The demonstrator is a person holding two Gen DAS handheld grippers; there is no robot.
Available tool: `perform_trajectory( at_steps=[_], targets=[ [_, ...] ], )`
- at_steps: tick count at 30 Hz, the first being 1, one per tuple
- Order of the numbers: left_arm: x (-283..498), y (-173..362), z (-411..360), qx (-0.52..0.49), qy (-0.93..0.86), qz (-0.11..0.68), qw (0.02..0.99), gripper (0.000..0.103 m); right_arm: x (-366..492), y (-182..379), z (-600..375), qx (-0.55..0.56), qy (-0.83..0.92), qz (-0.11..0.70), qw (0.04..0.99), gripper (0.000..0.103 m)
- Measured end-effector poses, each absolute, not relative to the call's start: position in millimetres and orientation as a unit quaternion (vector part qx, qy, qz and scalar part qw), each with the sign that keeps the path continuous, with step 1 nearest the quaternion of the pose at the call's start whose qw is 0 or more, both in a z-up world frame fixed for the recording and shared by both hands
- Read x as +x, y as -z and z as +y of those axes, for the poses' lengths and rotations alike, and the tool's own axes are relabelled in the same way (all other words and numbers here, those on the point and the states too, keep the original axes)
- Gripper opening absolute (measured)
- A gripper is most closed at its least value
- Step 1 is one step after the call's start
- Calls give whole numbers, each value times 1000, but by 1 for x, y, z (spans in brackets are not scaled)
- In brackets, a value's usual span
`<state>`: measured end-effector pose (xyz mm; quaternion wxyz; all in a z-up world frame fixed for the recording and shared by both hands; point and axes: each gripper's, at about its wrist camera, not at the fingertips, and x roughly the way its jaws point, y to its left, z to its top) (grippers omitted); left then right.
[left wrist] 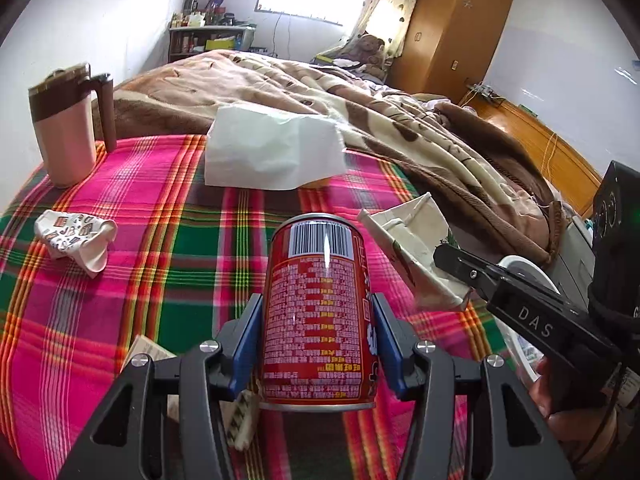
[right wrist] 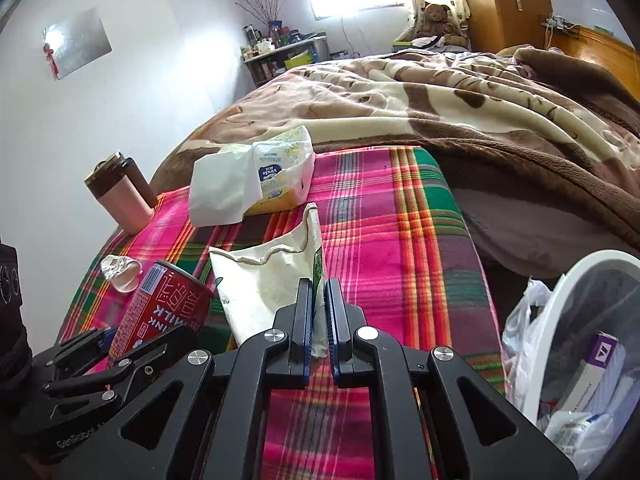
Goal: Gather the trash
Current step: 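Carry the red can and white paper over the wastebasket and open both tools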
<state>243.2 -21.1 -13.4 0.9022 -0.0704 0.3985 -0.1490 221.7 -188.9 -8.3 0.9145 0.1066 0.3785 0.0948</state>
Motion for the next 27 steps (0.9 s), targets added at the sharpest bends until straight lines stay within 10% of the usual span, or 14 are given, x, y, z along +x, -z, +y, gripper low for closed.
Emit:
perform_trajectory(
  at_steps=[27],
  targets=[
    [147, -41, -83, -31, 216, 333, 917, 54, 123, -31, -259, 144, -30, 298, 943, 7]
  ],
)
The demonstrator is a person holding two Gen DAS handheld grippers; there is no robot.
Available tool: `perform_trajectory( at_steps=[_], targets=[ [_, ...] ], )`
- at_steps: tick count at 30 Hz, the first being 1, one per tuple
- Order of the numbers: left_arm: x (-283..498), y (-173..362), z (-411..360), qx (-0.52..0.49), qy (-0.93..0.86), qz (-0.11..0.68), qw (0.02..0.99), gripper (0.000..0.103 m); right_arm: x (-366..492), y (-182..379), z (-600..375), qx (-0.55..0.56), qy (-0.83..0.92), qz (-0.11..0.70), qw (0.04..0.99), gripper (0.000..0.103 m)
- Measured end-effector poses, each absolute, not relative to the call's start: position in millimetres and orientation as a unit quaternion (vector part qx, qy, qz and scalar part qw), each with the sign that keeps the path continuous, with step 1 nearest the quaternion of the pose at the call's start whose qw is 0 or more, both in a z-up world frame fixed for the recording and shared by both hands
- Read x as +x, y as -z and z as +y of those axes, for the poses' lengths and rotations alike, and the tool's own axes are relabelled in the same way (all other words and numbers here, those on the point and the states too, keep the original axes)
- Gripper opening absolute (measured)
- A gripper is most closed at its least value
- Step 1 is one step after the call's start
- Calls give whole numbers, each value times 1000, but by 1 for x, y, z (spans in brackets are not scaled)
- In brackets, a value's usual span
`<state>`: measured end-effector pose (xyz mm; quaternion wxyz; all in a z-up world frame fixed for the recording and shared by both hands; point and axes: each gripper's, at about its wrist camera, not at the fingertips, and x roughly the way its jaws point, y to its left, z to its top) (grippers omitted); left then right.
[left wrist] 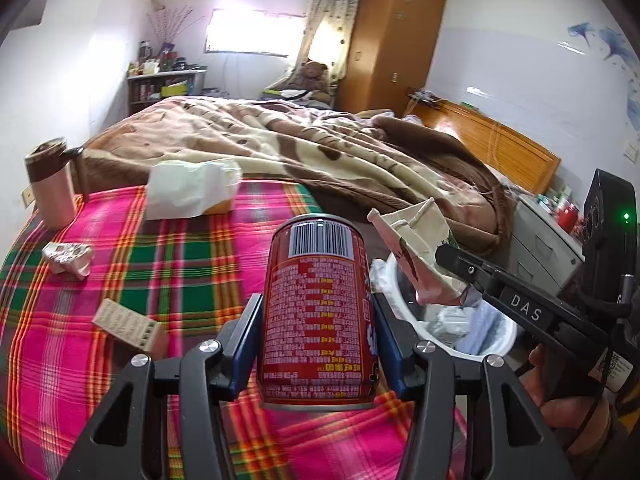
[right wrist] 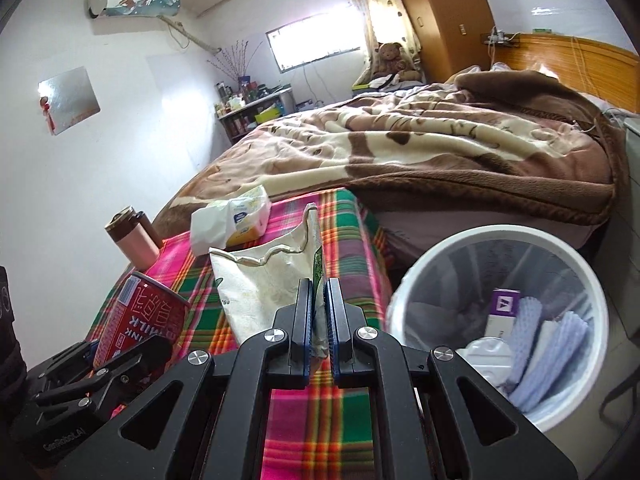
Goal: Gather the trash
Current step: 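Carry the red can and white paper over the wastebasket and open both tools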
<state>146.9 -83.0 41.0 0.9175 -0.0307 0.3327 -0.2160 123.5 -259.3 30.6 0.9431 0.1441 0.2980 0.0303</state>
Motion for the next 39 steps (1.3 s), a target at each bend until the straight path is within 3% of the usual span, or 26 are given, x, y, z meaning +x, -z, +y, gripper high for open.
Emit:
perform_trajectory(
  at_steps=[16, 39],
  targets=[
    [126, -47, -162, 10, 278, 323, 904, 54, 89, -31, -326, 162, 63, 272, 946, 7],
    [127, -25, -247, 36, 318, 357, 878, 54, 78, -5, -383, 158, 146, 314, 925, 7]
  ],
)
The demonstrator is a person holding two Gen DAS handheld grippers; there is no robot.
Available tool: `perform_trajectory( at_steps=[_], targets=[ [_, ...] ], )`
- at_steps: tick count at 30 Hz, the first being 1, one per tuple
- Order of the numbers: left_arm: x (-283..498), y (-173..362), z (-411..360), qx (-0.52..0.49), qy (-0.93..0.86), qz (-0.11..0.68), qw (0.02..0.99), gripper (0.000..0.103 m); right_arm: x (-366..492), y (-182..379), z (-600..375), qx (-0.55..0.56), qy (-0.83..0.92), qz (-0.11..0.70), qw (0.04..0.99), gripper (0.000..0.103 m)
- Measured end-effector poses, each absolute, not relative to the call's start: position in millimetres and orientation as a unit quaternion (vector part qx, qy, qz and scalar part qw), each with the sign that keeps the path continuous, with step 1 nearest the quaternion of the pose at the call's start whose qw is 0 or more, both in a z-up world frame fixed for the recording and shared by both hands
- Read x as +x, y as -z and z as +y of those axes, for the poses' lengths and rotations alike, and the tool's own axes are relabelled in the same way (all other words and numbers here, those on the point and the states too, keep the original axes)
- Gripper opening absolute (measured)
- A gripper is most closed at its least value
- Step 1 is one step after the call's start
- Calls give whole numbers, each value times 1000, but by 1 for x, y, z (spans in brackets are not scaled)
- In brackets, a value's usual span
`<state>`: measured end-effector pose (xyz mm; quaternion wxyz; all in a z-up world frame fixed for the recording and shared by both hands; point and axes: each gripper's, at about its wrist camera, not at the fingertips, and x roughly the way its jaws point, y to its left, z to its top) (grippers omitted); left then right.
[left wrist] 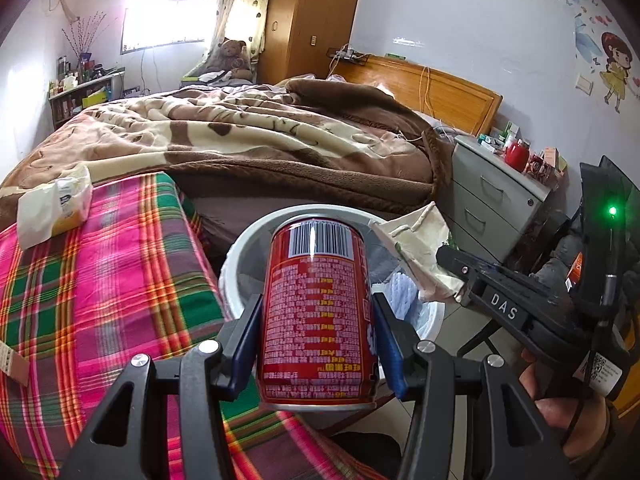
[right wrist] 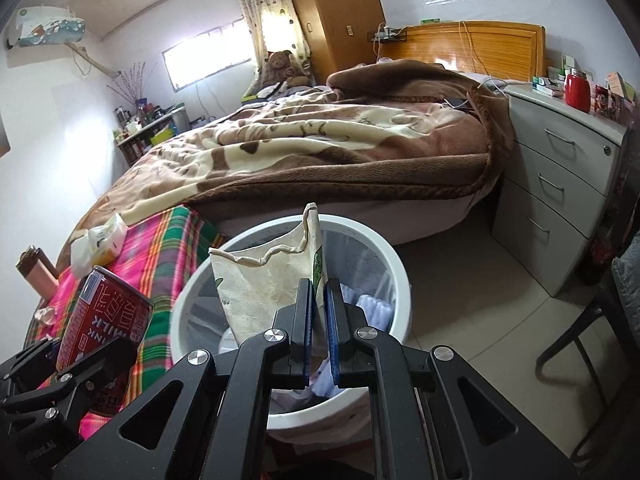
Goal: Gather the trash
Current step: 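Carry the red can and white paper over the wastebasket and open both tools, then move both open tools back over the wrapper and medicine box on the bed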
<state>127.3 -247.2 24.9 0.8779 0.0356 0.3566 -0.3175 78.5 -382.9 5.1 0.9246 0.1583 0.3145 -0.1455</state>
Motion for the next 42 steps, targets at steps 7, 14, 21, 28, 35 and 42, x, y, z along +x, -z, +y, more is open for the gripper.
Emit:
perform_trajectory(
  at_steps=[7, 14, 21, 28, 35, 42],
  targets=[
    [132, -19, -262, 46, 316, 363, 875, 55, 84, 4, -392, 156, 152, 332, 918, 7],
    [133, -23, -260, 42, 316, 355, 879, 64, 85, 8, -394, 154, 156, 343, 913, 9],
    [132, -28, -250, 35, 309, 348, 884, 67, 82, 4, -392, 156, 156, 335, 916, 31],
    [127, -32, -233, 29, 303, 342, 889, 68, 78, -2, -382, 162, 143, 325, 921, 34],
    [120, -36, -209, 23, 289, 332, 898, 68, 76, -10, -361, 148, 123, 314, 930, 34],
    [114, -40, -178, 17, 268, 322, 908, 70, 73, -14, -341, 143, 102, 305, 936, 34]
  ],
)
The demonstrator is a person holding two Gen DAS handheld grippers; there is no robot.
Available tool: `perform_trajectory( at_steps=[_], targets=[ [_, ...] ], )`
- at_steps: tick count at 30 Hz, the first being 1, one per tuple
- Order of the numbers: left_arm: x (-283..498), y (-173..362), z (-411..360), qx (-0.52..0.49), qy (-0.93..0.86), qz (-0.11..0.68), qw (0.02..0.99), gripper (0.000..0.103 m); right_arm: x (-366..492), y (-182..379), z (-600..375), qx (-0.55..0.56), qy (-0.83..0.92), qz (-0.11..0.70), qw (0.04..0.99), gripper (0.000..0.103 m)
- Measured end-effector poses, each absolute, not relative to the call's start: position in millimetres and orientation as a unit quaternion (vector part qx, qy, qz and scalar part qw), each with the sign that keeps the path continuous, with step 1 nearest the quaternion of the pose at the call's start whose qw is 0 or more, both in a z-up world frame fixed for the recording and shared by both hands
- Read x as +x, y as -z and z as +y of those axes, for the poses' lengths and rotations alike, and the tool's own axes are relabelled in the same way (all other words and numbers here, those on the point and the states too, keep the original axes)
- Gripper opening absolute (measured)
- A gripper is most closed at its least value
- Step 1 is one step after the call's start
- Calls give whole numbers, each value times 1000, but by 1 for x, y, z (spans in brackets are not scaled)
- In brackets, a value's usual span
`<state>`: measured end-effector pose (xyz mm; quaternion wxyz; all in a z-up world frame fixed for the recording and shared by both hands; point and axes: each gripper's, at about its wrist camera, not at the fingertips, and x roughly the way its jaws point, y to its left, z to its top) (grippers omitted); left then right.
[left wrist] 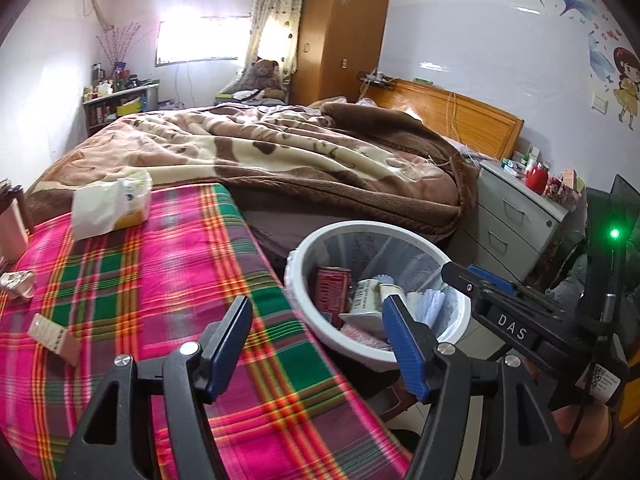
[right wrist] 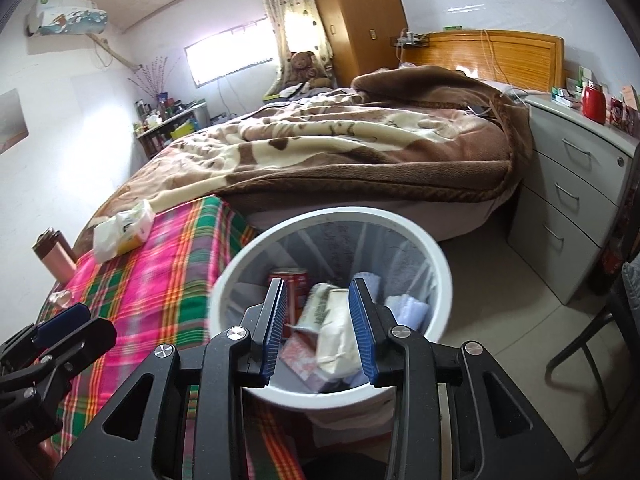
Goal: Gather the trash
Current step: 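Move both open tools back over the wrapper and medicine box on the bed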
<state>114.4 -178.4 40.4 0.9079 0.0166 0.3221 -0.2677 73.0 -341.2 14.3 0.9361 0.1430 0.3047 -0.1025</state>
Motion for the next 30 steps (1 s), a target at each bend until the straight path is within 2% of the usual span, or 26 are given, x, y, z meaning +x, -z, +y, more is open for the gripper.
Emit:
perform_trajectory(
  at_steps=[3, 7, 30],
  targets=[
    [113, -43, -164, 15, 255, 314, 915, 72, 73, -15, -331, 137, 90, 304, 939, 36],
    [112, -44, -146, 13, 243, 312, 918, 72, 74, -16, -316, 133, 69, 301, 942, 44],
    [133, -40, -35, -17, 137, 312, 940, 73, 112, -13, -215, 87, -47, 310, 945, 46]
  ],
)
